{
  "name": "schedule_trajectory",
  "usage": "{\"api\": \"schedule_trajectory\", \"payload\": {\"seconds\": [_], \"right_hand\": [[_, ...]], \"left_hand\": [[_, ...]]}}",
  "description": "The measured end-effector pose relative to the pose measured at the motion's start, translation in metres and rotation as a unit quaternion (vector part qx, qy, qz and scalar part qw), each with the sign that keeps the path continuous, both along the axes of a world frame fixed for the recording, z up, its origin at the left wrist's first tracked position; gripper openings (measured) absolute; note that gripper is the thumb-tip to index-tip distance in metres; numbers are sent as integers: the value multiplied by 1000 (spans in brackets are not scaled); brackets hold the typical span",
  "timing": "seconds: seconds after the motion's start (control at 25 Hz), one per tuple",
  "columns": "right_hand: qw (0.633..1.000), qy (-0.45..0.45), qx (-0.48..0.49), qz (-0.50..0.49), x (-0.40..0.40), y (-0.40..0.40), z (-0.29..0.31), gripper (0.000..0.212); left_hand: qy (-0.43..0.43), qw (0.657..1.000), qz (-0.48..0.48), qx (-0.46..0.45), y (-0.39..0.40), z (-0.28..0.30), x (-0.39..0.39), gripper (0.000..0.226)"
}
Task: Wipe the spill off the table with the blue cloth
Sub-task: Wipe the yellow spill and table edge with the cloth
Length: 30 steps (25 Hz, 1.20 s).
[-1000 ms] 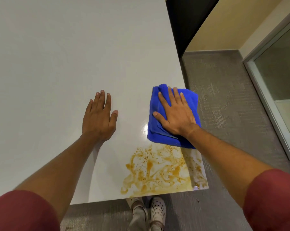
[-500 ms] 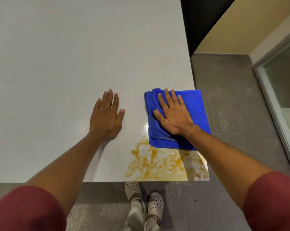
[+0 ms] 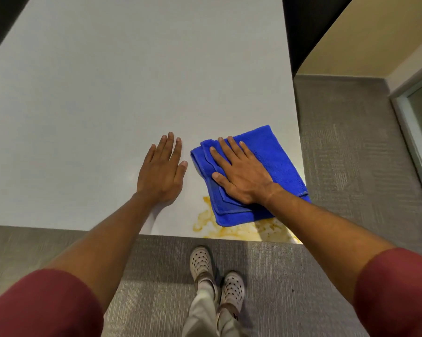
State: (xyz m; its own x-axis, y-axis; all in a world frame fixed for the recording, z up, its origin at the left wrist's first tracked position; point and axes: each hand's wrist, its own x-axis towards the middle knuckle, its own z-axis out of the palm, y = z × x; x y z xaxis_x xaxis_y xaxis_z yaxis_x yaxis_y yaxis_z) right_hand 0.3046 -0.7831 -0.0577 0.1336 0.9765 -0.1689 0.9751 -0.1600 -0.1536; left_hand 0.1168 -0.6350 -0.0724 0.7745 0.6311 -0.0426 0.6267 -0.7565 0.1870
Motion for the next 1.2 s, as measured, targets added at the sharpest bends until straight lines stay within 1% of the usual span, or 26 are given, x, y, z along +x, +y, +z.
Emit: {"api": "schedule_trajectory", "payload": {"seconds": [0.2,0.32,0.4,0.48,0.6,0.68,0.8,1.04,1.12,1.2], "right_hand": [[999,11,5,47,-27,-21,1,69],[997,12,0,73,-40,-43,2,73],[998,21,3,51,-45,-53,3,78],[999,38,6,-7,-49,-51,4,80],[997,28,2,-73,-57,-43,3,75],[996,8,3,-88,-62,-39,1,72],[996,-14,6,-85,-71,-39,-1,71],[999,-20,21,-15,-81,-74,-4,68],[998,-24,22,-58,-80,-74,-3,70],[990,-20,17,-141,-84,-59,-5,72]], "left_hand": [[-3,1000,9,3,-11,-2,-22,63],[3,1000,13,-2,-15,-2,-29,62],[0,1000,17,2,-16,0,-28,62],[-5,1000,17,3,-15,-1,-26,62],[-2,1000,16,0,-15,0,-27,62],[-2,1000,16,-2,-15,0,-27,62],[2,1000,10,-2,-15,1,-27,62],[3,1000,5,-12,-15,2,-29,61],[1,1000,5,-8,-16,4,-28,61],[4,1000,9,-2,-16,4,-28,61]]}}
